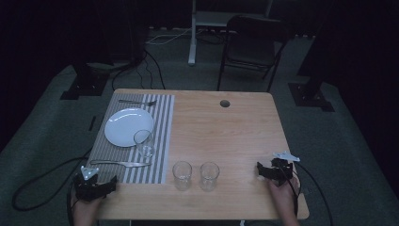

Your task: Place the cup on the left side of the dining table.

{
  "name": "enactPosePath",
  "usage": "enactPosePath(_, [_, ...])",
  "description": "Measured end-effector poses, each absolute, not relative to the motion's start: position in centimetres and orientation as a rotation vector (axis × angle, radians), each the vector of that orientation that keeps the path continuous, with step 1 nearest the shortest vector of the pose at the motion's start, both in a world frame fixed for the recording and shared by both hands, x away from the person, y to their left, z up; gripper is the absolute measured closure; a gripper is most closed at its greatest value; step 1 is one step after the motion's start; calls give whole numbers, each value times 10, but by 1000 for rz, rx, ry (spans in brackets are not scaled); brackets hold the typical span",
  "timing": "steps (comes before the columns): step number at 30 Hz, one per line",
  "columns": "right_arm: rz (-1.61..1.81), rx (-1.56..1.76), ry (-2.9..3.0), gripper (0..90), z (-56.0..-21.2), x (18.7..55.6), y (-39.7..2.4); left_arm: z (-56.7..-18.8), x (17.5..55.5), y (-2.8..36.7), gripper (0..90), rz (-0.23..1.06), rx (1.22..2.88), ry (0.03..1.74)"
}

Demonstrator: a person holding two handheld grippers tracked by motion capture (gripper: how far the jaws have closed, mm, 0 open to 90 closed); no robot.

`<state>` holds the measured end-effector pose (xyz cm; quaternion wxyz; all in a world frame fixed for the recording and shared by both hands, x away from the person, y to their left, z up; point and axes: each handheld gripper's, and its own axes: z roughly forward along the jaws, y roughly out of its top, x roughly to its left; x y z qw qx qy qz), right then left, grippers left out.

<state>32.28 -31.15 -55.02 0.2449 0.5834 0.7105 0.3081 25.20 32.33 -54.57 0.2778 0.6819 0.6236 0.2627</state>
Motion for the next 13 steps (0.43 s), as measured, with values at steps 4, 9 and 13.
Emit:
enactPosePath(4, [841,1592,1940,133,-550,323,-312,-546,252,323,97,707,1828,1681])
enactPosePath(9, [841,1593,1940,133,-550,323,-312,-546,252,323,97,707,1828,1681])
enactPosePath(13, [841,1593,1940,133,-550,323,-312,-546,252,323,97,707,1827,1681])
